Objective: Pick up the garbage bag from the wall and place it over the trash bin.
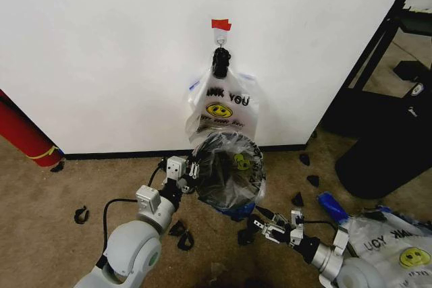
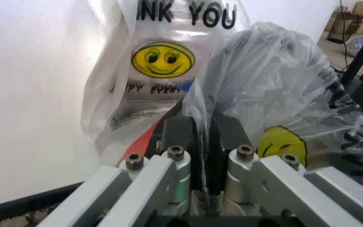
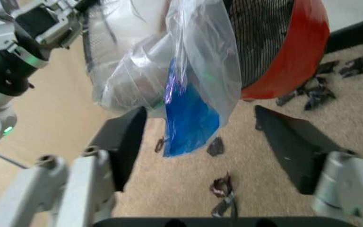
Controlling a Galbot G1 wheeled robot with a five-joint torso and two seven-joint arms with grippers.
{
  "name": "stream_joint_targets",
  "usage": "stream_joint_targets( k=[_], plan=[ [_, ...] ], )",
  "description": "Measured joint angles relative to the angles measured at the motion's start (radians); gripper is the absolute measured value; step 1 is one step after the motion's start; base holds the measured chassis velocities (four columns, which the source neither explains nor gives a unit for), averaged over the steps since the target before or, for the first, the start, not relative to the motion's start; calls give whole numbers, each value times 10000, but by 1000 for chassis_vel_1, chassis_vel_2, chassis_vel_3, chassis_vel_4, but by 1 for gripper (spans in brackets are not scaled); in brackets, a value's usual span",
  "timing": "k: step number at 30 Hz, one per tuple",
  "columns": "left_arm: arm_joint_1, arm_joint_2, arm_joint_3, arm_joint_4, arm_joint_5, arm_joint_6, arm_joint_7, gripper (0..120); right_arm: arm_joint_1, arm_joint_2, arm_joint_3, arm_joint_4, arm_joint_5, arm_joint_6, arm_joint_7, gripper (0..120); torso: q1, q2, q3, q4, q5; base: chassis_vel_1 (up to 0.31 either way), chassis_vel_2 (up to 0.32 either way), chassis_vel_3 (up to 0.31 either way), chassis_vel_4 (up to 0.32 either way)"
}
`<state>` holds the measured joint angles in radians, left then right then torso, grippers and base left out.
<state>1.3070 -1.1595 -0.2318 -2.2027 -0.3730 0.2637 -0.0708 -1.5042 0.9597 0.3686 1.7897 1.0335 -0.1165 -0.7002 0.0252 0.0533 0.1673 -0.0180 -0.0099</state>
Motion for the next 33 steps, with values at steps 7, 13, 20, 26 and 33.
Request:
stream_joint_targets(
  k=[7,13,20,26,33],
  plan=[
    [13,5,5,0,32,7,12,4,166,116,17,-495,-81,365,-1274,34,0,0,0,0,0,0,0,0,0],
    [54,-33,38,-89,43,33,45,4,211,151,44,-740,-135,698,-1400,14,0,0,0,-1,-1,0,0,0,0],
    [115,-17,49,-465,-413,274,176,4,329,278,-66,-1200,-12,1338,-1101,0,0,0,0,-1,0,0,0,0,0],
    [209,97,25,-674,-871,368,724,4,474,497,-588,-1517,1191,2197,-395,0,0,0,0,0,-2,0,0,0,0],
    [224,58,79,-794,-989,367,1052,4,607,785,-967,-1998,1713,2660,-212,0,0,0,0,-1,-1,0,0,0,0]
  ],
)
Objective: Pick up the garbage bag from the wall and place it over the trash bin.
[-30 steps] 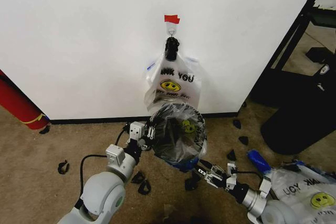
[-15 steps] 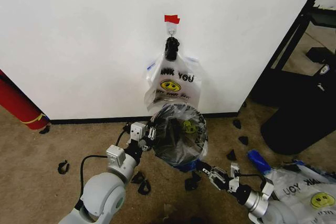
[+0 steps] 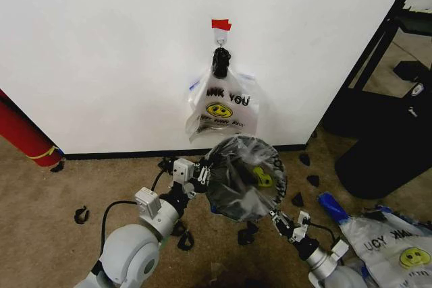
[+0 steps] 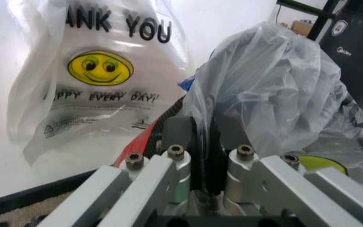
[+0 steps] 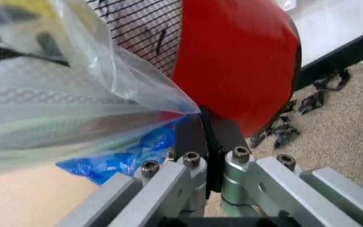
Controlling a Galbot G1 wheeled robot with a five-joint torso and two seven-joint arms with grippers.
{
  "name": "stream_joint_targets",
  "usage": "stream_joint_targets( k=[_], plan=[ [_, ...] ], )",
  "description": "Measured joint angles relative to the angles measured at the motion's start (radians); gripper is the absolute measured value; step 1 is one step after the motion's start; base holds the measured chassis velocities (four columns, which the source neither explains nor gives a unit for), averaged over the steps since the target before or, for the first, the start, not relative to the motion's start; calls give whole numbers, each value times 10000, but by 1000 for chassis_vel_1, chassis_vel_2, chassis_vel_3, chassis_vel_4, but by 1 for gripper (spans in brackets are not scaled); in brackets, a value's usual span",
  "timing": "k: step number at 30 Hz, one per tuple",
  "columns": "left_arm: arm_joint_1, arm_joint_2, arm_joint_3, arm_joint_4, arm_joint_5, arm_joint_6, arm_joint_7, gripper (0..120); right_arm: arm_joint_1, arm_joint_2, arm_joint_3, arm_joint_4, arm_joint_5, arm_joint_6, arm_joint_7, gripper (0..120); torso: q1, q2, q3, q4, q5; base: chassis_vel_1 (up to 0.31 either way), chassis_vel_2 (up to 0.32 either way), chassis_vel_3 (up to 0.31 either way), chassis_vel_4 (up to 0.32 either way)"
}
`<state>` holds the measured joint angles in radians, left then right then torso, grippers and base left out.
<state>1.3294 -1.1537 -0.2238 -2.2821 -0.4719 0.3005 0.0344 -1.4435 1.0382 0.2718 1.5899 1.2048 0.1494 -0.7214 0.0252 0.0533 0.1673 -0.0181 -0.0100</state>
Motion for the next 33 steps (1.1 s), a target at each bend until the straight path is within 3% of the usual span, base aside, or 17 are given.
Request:
stream_joint_targets(
  k=[8,12,14,18,20,22,26,27,31,33],
  plan=[
    [-54,42,0,334,318,-18,-195,4,69,-99,345,-500,-778,177,-888,4,0,0,1,-1,0,0,0,0,0],
    [-56,72,24,672,518,-24,-378,4,298,-236,830,-1039,-1960,602,-1438,19,0,0,1,0,0,0,0,0,0],
    [-23,69,50,797,638,-22,-421,4,633,-332,1475,-1691,-3714,1127,-1200,31,0,0,1,1,1,0,0,0,0],
    [-16,64,70,853,705,-9,-451,4,770,-397,1911,-1906,-4508,1326,-1204,41,1,0,1,0,2,0,0,0,0],
    [-25,60,88,930,765,1,-495,4,829,-426,2446,-1880,-4938,1310,-2008,52,0,0,1,-1,1,0,0,0,0],
    [-33,58,97,984,819,2,-508,4,902,-429,2791,-1793,-4688,1101,-3326,59,1,0,1,0,2,0,0,0,0],
    [-45,58,110,1033,911,-1,-514,4,929,-463,3143,-1443,-4040,700,-4634,69,0,0,1,1,0,0,0,0,0],
    [-55,56,127,1068,994,-17,-514,4,815,-520,3249,-825,-3230,384,-4905,77,0,0,1,1,-1,0,0,0,0],
    [-33,69,161,1111,1337,-187,-477,4,439,-599,3163,544,-1987,-288,-4059,90,1,0,0,0,-1,0,0,0,0],
    [-7,81,205,1193,1904,-600,-395,4,41,-660,2967,1954,-1705,-639,-1858,97,0,0,0,0,-1,0,0,0,0]
  ],
)
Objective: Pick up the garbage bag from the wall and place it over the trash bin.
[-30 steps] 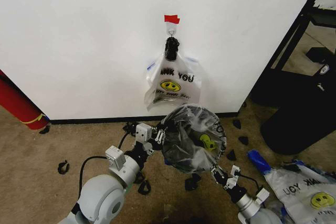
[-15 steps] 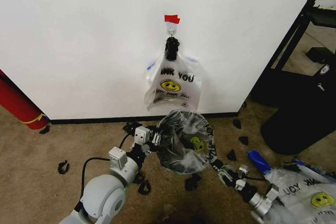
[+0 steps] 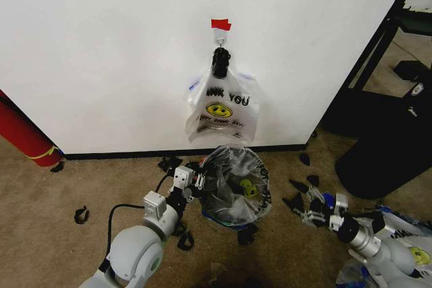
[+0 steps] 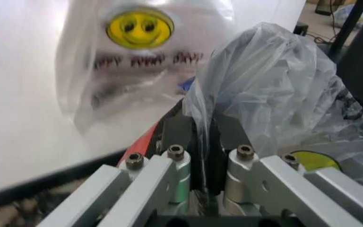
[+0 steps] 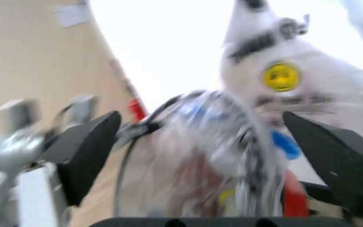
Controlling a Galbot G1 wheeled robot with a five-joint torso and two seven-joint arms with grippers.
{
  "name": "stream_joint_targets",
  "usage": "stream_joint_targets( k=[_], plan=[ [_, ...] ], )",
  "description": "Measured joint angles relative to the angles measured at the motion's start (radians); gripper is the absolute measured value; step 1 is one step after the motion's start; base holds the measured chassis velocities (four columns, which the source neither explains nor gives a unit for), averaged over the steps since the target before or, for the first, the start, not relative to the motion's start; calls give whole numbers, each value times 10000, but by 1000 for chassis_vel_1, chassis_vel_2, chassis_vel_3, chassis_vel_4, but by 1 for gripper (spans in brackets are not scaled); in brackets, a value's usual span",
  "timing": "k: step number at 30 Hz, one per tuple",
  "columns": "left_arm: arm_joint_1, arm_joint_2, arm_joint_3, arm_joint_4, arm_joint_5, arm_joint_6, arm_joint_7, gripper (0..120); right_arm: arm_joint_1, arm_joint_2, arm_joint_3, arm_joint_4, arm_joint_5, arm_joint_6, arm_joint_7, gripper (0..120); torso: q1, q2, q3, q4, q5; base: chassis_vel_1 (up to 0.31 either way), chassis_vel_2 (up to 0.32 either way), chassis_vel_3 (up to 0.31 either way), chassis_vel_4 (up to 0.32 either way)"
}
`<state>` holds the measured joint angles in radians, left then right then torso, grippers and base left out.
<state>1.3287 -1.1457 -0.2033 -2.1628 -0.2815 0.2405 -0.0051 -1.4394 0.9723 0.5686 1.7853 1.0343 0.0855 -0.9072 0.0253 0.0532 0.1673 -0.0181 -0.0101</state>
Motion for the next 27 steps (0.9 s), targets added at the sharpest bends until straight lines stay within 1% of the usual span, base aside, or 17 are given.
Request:
stream_joint_targets(
  k=[1,3,4,7,9,11,12,14,16,17,18,21,23,27],
  plan=[
    [8,1,14,9,146,-110,20,4,-84,-15,-52,378,-59,-61,723,98,0,0,0,0,0,0,0,0,0],
    [49,-19,62,-16,617,-407,66,4,-360,-85,-373,1822,-405,-445,3488,100,0,0,-1,1,-3,0,0,0,0],
    [49,-19,62,-16,617,-407,66,4,-360,-85,-373,1822,-405,-445,3488,100,0,0,-1,1,-3,0,0,0,0],
    [84,-49,103,-135,940,-538,113,4,-450,-119,-865,2910,-743,-1156,6348,100,0,1,-1,0,-3,0,0,0,0],
    [108,-55,115,-250,1023,-566,134,4,-314,-110,-1222,3273,-1233,-1801,7845,100,0,0,0,0,2,0,0,0,0],
    [110,-55,115,-259,1024,-567,135,4,-306,-109,-1232,3280,-1255,-1827,7893,100,0,0,0,0,2,0,0,0,0],
    [126,-55,119,-326,1026,-570,145,4,-171,-94,-1339,3316,-1443,-2173,8416,100,0,0,0,1,0,0,0,0,0],
    [153,-51,133,-412,1023,-573,164,4,-48,-71,-1407,3289,-1489,-2423,8590,100,0,0,-1,1,1,0,0,0,0],
    [176,-47,164,-479,1005,-573,182,4,41,-36,-1431,3201,-1532,-2696,8505,95,0,0,0,0,1,0,0,0,0],
    [179,-46,188,-509,995,-573,191,4,81,-21,-1432,3126,-1598,-2812,8277,90,0,0,0,0,1,0,0,0,0],
    [179,-46,188,-509,995,-573,191,4,81,-21,-1432,3126,-1598,-2812,8277,90,0,0,0,0,1,0,0,0,0],
    [179,-42,252,-571,968,-573,215,4,175,-34,-1398,2767,-2292,-2892,7140,78,0,0,0,1,1,0,0,0,0],
    [175,-31,285,-604,952,-569,228,4,204,-67,-1384,2621,-2780,-2886,6683,75,0,0,0,-1,1,0,0,0,0],
    [181,-11,294,-684,938,-555,245,4,238,-84,-1372,2585,-3095,-2904,6496,75,0,0,0,0,1,0,0,0,0]
  ],
)
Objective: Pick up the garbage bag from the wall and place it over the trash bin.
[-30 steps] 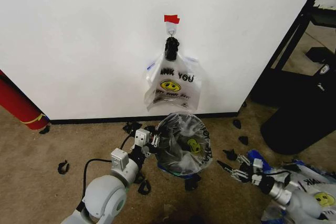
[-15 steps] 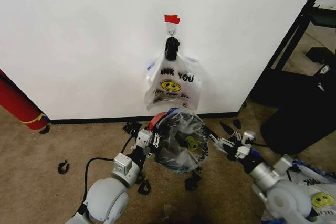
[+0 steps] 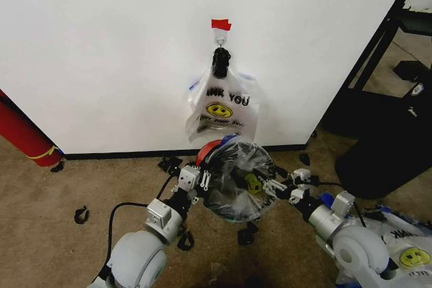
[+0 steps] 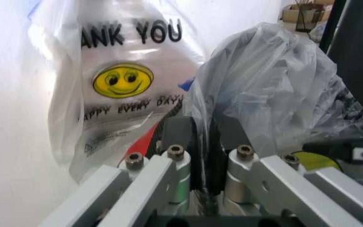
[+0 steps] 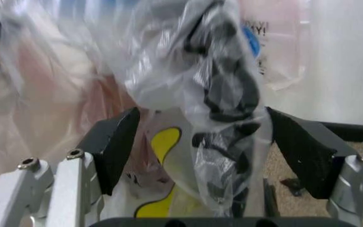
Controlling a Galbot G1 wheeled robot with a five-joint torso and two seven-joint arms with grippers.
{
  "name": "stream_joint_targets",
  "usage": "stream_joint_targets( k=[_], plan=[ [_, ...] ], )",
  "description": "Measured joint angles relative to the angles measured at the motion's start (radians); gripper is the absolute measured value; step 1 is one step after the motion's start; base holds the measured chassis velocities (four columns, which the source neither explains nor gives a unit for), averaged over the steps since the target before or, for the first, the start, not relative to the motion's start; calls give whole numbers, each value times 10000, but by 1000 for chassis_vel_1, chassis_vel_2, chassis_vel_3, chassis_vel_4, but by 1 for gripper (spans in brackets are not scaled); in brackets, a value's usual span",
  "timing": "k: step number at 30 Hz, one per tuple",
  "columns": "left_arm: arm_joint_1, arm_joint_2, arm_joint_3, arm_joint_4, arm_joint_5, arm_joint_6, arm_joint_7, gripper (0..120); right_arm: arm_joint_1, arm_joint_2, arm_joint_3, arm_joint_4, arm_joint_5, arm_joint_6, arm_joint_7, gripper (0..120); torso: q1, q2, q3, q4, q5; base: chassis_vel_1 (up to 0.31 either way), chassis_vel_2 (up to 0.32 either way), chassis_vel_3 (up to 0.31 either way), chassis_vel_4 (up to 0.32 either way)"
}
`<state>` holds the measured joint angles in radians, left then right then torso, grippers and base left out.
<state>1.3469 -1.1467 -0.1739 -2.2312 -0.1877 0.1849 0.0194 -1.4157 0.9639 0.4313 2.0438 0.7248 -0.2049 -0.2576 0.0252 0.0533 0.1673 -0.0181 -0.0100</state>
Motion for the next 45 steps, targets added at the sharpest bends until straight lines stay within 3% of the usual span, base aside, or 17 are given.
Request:
stream_joint_targets(
  k=[9,20,31,34,36,42,45],
  plan=[
    [21,-37,18,-85,33,-28,30,4,119,-89,120,-35,-500,-77,18,45,0,0,0,1,0,0,0,0,0],
    [144,-169,211,247,126,-1110,495,4,188,-86,-13,-33,-94,-681,723,2,0,0,0,1,0,0,0,0,0],
    [126,-228,154,873,251,-2480,1022,4,256,73,-262,-139,-69,-251,1626,0,0,0,0,1,0,0,0,0,0],
    [116,-198,128,1113,475,-3086,1114,16,339,196,-635,-342,-342,433,2193,0,0,0,0,-1,-2,0,0,0,0],
    [118,-192,123,1131,491,-3111,1114,18,355,219,-696,-363,-388,533,2245,0,0,0,0,-1,-1,0,0,0,0],
    [198,-99,106,1259,602,-3188,1082,46,690,703,-1724,-678,-1242,1565,3267,0,0,0,0,0,-2,0,0,0,0],
    [242,-46,72,1261,645,-3188,1077,52,777,854,-1958,-797,-1379,1657,3503,0,0,0,0,1,0,0,0,0,0]
  ],
)
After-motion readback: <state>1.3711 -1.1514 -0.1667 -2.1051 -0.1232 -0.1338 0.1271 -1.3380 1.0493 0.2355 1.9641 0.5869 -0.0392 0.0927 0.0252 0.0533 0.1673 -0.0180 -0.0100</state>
